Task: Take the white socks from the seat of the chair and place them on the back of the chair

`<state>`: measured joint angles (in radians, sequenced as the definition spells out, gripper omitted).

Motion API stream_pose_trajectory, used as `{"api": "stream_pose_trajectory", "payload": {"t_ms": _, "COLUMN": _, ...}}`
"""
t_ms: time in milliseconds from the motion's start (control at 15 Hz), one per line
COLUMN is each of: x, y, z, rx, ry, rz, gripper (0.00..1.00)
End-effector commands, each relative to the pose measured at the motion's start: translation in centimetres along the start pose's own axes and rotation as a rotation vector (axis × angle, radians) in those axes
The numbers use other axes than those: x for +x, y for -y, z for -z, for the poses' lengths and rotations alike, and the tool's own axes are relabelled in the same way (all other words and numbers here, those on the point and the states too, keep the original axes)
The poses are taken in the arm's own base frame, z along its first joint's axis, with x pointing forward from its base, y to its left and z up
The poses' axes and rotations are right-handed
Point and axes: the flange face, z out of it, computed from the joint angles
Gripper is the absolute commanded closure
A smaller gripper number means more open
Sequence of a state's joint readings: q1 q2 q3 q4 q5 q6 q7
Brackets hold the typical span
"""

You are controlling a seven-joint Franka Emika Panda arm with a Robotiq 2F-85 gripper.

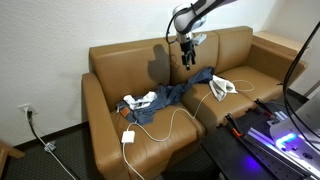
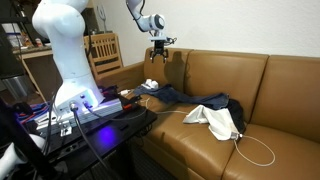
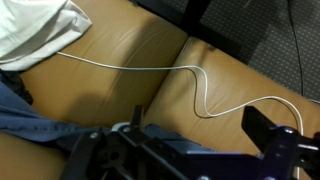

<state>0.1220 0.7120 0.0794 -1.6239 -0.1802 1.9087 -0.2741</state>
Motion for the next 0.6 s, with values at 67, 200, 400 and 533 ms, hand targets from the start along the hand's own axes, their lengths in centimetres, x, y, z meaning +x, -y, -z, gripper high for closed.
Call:
{"api": "stream_pose_trajectory", "payload": {"t_ms": 67, "x": 8.6, "y": 6.1, "z": -4.3, "rx": -0.045, "ry": -0.01, "rz": 0.237, "gripper": 0.0}}
{"api": "stream_pose_trajectory", "payload": {"t_ms": 200, "x": 10.9, "y": 10.6, "z": -4.6, "rx": -0.105, "ry": -0.005, "rz": 0.326, "gripper": 0.0}}
{"api": "stream_pose_trajectory", "payload": {"t_ms": 400, "x": 11.1, "y": 12.6, "z": -5.1, "rx": -0.111, "ry": 0.0, "rz": 0.337, "gripper": 0.0}}
{"api": "stream_pose_trajectory", "payload": {"t_ms": 533, "x": 12.1, "y": 15.1, "z": -4.6, "rx": -0.145, "ry": -0.001, "rz": 0.378, "gripper": 0.0}}
